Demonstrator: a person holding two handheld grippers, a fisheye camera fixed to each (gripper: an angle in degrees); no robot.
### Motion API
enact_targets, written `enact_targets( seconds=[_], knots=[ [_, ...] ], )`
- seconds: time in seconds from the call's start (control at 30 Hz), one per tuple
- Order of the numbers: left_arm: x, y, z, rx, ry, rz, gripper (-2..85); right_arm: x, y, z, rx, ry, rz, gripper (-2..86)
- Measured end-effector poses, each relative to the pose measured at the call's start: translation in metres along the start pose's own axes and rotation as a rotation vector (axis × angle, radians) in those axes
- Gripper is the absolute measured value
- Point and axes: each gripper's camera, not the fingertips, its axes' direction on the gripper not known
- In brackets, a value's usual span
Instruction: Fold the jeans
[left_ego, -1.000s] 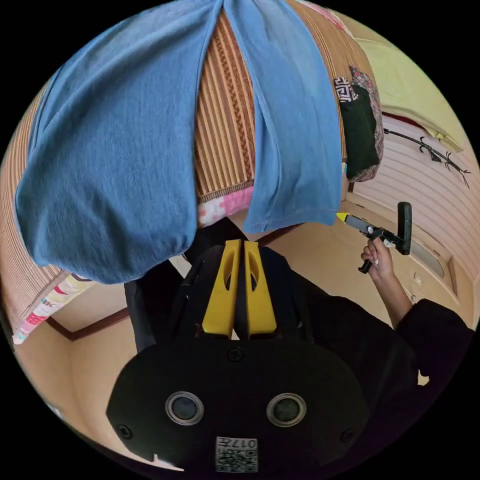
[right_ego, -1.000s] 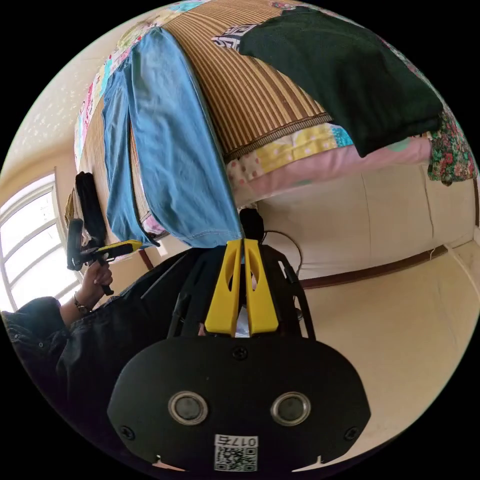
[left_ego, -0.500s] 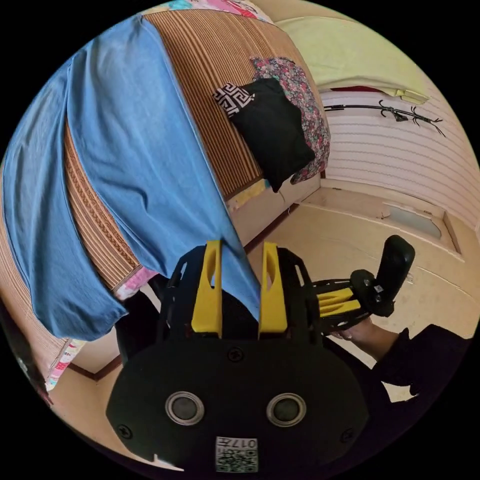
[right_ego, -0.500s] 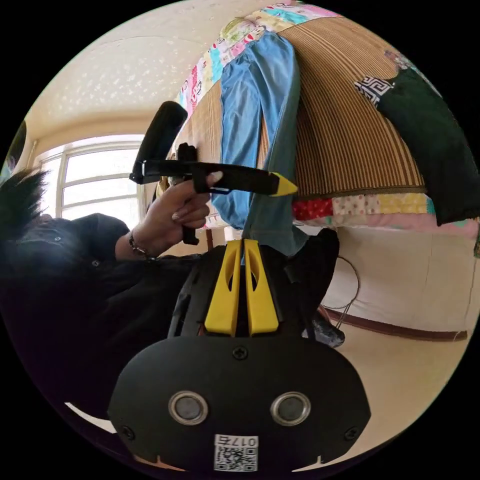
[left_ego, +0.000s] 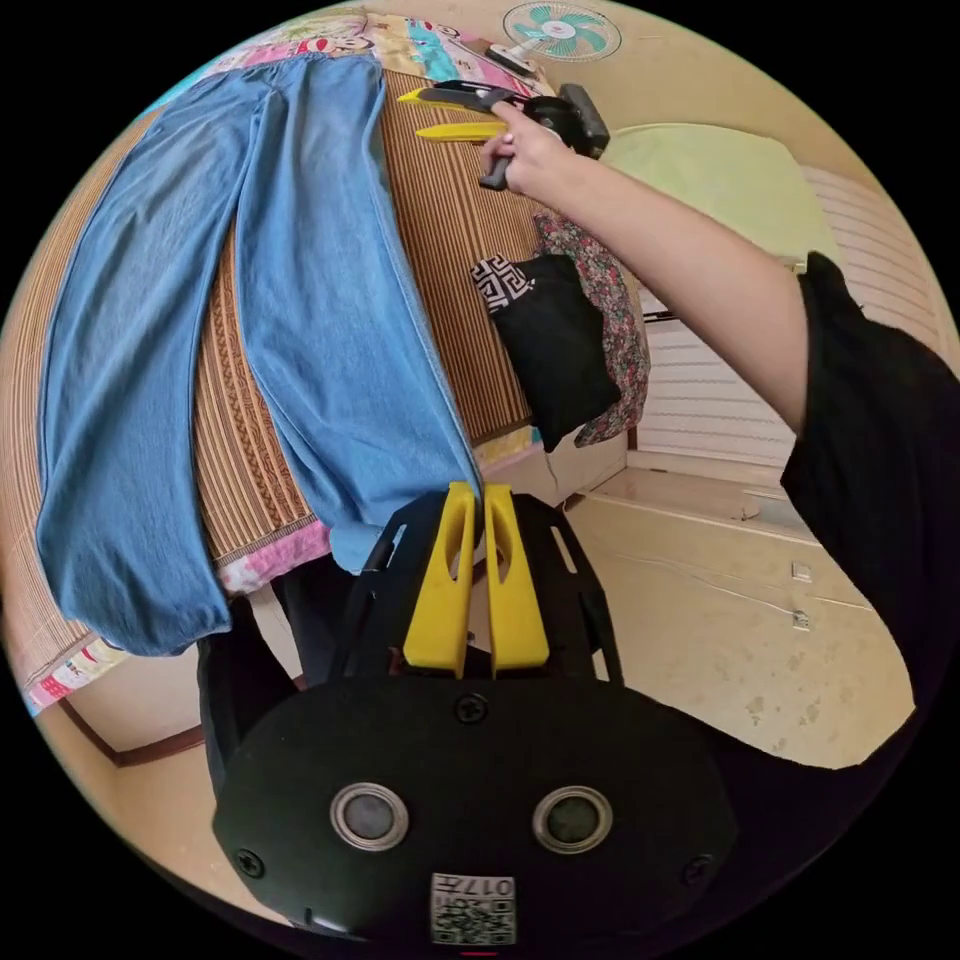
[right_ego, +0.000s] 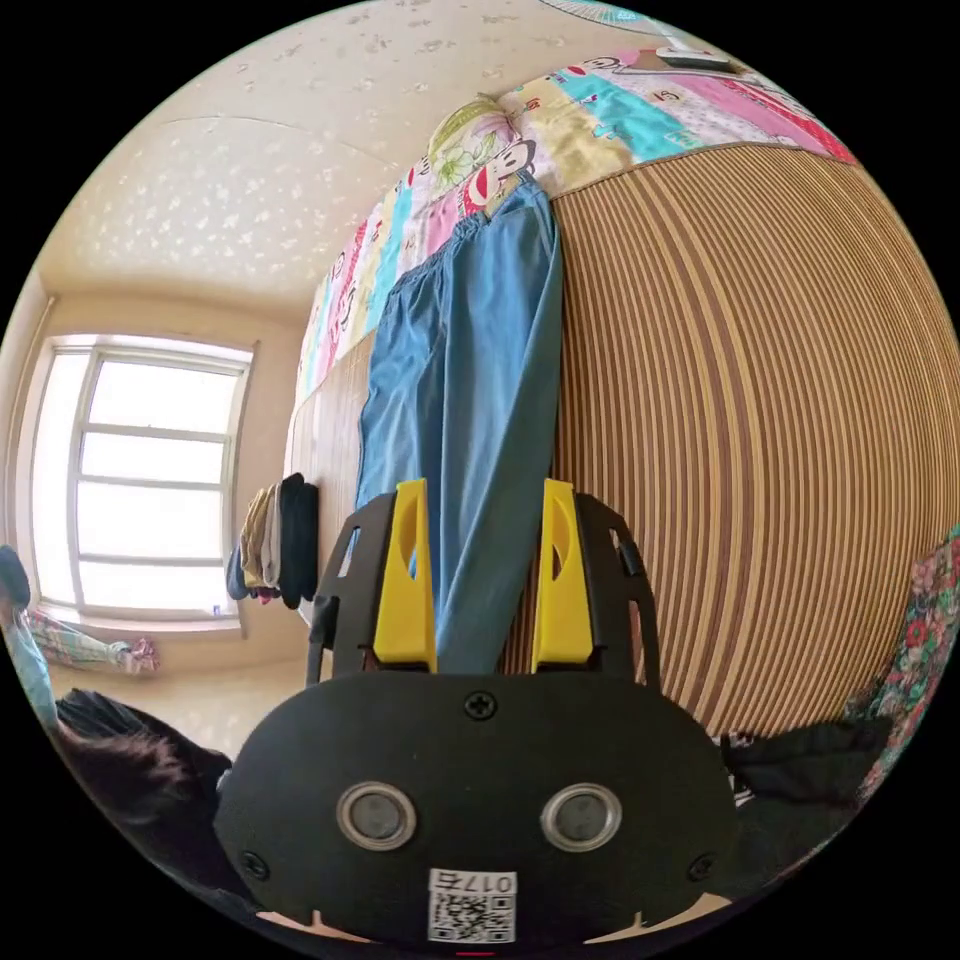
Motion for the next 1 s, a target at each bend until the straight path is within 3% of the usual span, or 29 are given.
enact_targets(
  seconds=[0.1, 0.2, 0.37, 0.47, 0.6, 0.73, 0.87, 1.0],
  knots=[
    [0.008, 0.004, -0.005, 0.026, 0.012, 0.03, -1.0, -0.006, -0.059, 0.045, 0.054, 0.14, 0.103, 12.1],
    [0.008, 0.01, -0.016, 0.079, 0.065, 0.049, -0.9, -0.017, -0.083, 0.059, 0.16, 0.317, 0.185, 4.6],
    [-0.036, 0.04, -0.065, 0.175, 0.263, 0.029, -1.0, -0.099, -0.091, 0.062, 0.334, 0.308, -0.027, 1.4],
    [-0.067, 0.076, -0.107, 0.239, 0.265, -0.021, -1.0, -0.174, -0.091, 0.094, 0.362, 0.266, -0.167, 1.0],
    [-0.119, 0.115, -0.143, 0.261, 0.322, -0.202, -0.9, -0.237, -0.102, 0.176, 0.275, 0.137, -0.229, 1.4],
    [-0.196, 0.152, -0.159, 0.273, 0.29, -0.427, -0.8, -0.253, -0.102, 0.286, 0.026, 0.112, -0.239, 3.2],
    [-0.265, 0.171, -0.157, 0.207, 0.297, -0.53, -0.7, -0.249, -0.034, 0.286, -0.005, -0.001, -0.277, 5.9],
    [-0.285, 0.175, -0.175, 0.24, 0.314, -0.494, -0.7, -0.229, 0.064, 0.267, -0.106, 0.13, -0.346, 6.9]
  ],
)
